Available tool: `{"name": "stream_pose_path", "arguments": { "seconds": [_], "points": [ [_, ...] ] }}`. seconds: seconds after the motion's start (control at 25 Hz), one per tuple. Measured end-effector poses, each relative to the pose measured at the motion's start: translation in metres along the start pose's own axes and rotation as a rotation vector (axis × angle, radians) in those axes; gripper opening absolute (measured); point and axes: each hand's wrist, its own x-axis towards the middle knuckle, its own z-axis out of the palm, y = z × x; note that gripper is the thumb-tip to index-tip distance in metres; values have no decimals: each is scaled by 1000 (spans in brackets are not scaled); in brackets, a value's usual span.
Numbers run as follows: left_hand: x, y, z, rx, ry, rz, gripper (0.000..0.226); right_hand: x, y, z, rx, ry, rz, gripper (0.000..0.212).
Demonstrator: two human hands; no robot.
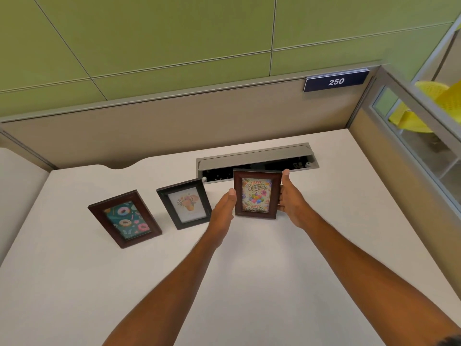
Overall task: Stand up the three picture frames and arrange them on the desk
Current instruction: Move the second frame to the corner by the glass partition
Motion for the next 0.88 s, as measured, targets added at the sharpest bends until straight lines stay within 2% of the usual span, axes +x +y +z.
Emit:
{"name": "stream_pose_path", "arguments": {
  "seconds": [0.08,0.24,0.36,0.44,0.52,0.68,0.88],
  "points": [
    [0,8,3,17,-36,2,33,-4,-4,-6,12,34,-17,71],
    [8,30,23,55,-119,18,63,-11,-14,-36,40,122,-47,64],
    [24,55,53,68,-185,34,67,-9,-26,-72,60,168,-77,58],
    [40,73,80,70,-230,49,75,0,-38,-104,76,206,-105,60],
    [58,93,109,60,-258,77,80,13,-57,-138,84,226,-133,73],
    [108,131,165,83,-259,150,67,49,-98,-198,97,225,-183,101],
    [184,166,220,124,-283,190,54,100,-131,-255,162,284,-226,97]
  ]
}}
